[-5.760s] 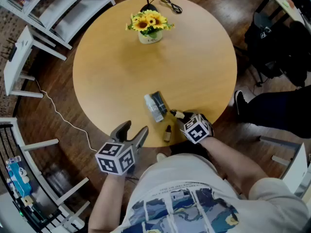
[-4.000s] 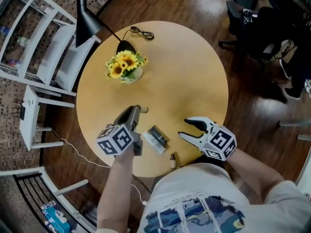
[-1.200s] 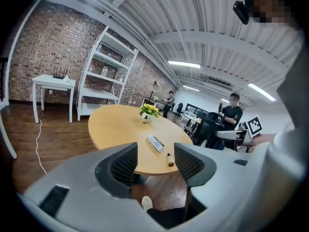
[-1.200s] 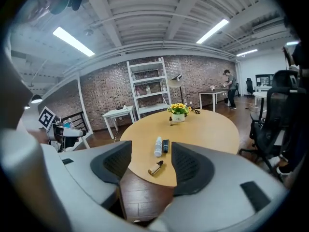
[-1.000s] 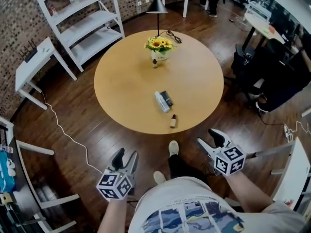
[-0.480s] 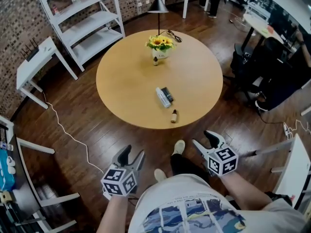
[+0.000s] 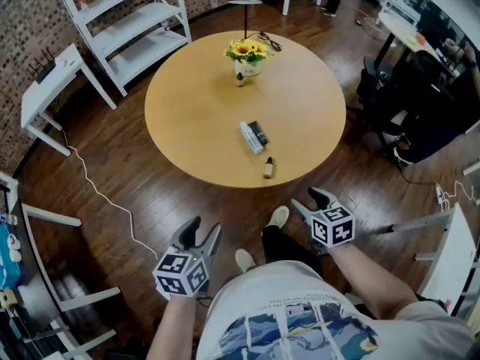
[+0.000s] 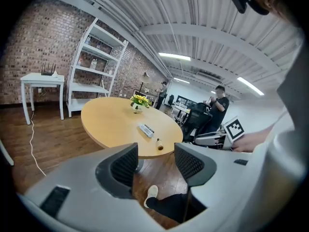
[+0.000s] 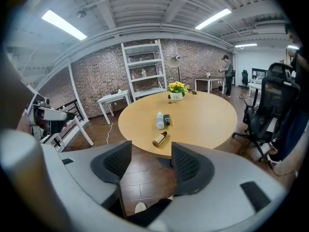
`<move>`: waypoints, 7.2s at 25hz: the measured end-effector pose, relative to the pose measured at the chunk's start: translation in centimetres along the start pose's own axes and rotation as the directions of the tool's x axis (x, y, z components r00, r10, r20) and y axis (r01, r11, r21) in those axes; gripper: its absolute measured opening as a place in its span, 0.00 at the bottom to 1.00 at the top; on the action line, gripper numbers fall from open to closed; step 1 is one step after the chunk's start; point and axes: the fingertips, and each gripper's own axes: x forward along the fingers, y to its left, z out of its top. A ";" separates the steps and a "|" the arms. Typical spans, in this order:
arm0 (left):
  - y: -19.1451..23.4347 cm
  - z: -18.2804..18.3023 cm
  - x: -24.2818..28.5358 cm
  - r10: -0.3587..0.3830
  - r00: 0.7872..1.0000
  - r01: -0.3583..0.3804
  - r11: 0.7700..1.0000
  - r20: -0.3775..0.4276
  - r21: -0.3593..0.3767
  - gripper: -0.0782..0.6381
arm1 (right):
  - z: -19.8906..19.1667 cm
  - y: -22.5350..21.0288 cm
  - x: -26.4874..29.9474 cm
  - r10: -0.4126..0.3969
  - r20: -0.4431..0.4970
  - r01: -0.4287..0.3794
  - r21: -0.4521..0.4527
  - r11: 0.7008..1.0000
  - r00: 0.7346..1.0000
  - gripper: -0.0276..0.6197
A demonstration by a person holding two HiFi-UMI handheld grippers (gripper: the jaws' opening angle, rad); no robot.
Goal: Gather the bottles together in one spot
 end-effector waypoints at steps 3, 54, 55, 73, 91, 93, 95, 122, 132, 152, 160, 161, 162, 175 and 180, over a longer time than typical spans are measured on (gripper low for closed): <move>0.3 -0.1 0.2 0.018 1.000 -0.018 1.000 -0.015 -0.004 0.42 | -1.2 -0.2 4.2 0.032 -0.072 -0.030 0.029 0.999 0.997 0.48; -11.6 16.2 45.5 -0.452 0.885 0.250 0.666 -0.114 -0.703 0.21 | 16.9 -18.5 13.3 0.238 0.189 -0.080 -0.600 0.796 0.953 0.28; -11.6 16.6 45.5 -0.437 0.890 0.254 0.711 -0.129 -0.656 0.21 | 16.9 -18.6 13.5 0.244 0.188 -0.084 -0.605 0.792 0.951 0.28; 0.0 24.6 54.8 0.065 0.997 -0.055 0.981 -0.050 0.188 0.21 | 15.6 -26.8 12.1 0.297 0.124 -0.289 -0.081 0.954 0.947 0.50; 12.8 24.0 65.4 0.431 0.902 -0.425 0.875 0.025 0.230 0.21 | 11.8 -33.6 11.2 0.203 0.043 -0.204 0.017 0.979 0.978 0.50; 13.3 23.8 65.8 0.436 0.900 -0.430 0.877 0.022 0.216 0.21 | 11.8 -34.0 11.2 0.193 0.042 -0.194 0.023 0.981 0.980 0.50; 13.3 23.6 66.0 0.433 0.901 -0.427 0.877 0.025 0.221 0.21 | 11.6 -34.2 11.1 0.186 0.034 -0.187 0.030 0.982 0.982 0.50; 6.8 26.8 50.7 0.295 0.946 -0.320 0.913 0.133 0.253 0.32 | 14.9 -28.0 13.0 0.223 0.080 -0.216 -0.090 0.972 0.972 0.50; 4.4 21.2 28.5 0.221 0.971 -0.233 0.963 0.096 0.136 0.33 | 18.9 -19.4 9.4 0.167 0.151 -0.145 -0.147 0.978 0.974 0.50; 2.1 7.4 2.6 0.108 0.990 -0.110 0.994 0.088 0.023 0.36 | 10.9 -2.8 -5.7 -0.062 0.213 0.083 -0.090 0.992 0.975 0.50; 0.4 5.0 -0.4 0.075 0.995 -0.077 0.997 0.063 0.020 0.36 | 8.8 0.2 -7.7 -0.060 0.206 0.082 -0.099 0.992 0.977 0.50; 0.3 4.8 -0.6 0.073 0.996 -0.074 0.997 0.059 0.024 0.36 | 8.6 0.4 -7.9 -0.060 0.205 0.082 -0.100 0.992 0.977 0.50; 0.1 4.7 -0.6 0.070 0.996 -0.072 0.997 0.055 0.028 0.36 | 8.5 0.5 -8.0 -0.060 0.203 0.082 -0.101 0.991 0.977 0.50; 0.4 4.1 -0.6 0.060 0.996 -0.058 0.998 0.071 -0.021 0.39 | 6.0 1.4 -4.8 0.004 0.108 0.013 -0.156 0.988 0.994 0.50; 1.6 3.9 -0.9 0.088 0.994 -0.086 0.995 0.065 -0.041 0.39 | 6.3 0.9 -0.2 0.037 0.061 -0.023 -0.212 0.977 0.997 0.50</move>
